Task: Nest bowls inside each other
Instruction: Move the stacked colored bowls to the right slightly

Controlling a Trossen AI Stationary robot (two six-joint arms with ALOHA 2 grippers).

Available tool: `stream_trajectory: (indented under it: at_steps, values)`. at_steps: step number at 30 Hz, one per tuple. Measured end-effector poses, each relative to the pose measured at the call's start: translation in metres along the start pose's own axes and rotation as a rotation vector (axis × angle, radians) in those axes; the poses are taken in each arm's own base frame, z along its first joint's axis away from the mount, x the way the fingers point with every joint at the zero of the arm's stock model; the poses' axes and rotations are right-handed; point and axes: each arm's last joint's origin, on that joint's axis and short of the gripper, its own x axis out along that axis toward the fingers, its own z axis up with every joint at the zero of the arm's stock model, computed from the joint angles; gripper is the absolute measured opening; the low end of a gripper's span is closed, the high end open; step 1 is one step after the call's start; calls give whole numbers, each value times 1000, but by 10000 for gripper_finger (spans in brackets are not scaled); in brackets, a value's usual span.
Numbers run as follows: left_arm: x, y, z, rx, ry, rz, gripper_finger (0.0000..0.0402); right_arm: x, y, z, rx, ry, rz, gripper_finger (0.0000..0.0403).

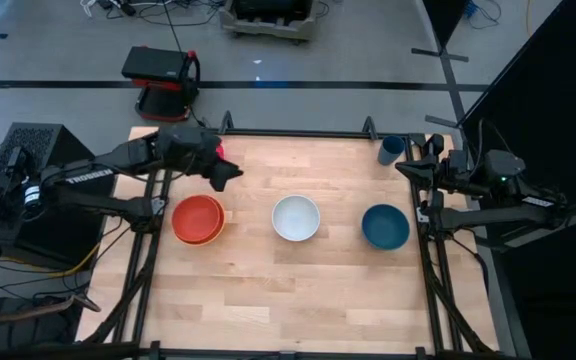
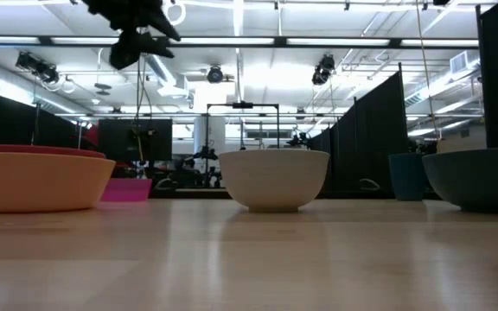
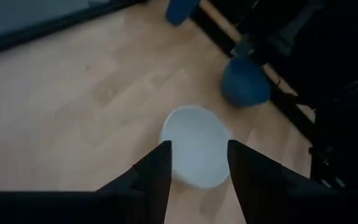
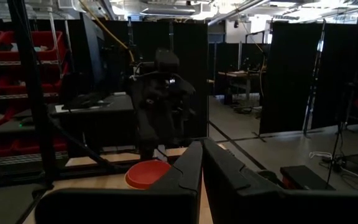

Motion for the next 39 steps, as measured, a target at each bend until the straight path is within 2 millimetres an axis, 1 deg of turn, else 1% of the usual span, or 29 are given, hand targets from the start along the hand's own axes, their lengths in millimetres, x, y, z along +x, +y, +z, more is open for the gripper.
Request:
stream_trajectory:
  at_steps: [10, 14, 19, 21, 29, 39]
  values:
    - [11, -28, 29, 224, -184, -259, 206, 2, 0, -3, 10, 28, 0, 0]
    - [23, -27, 29, 250, -114, -232, 234, 9, 2, -12, 18, 127, -3, 0]
    - [25, -25, 27, 303, -36, -174, 253, 17, 3, -13, 1, 221, -7, 0]
    - [25, -24, 27, 308, -27, -166, 253, 19, 3, -14, 0, 284, -13, 0]
    - [24, -23, 26, 312, -20, -153, 250, 28, 5, -30, 76, 565, -54, 0]
    - [24, -22, 26, 317, -9, -138, 246, 33, 5, -45, 161, 910, -157, 0]
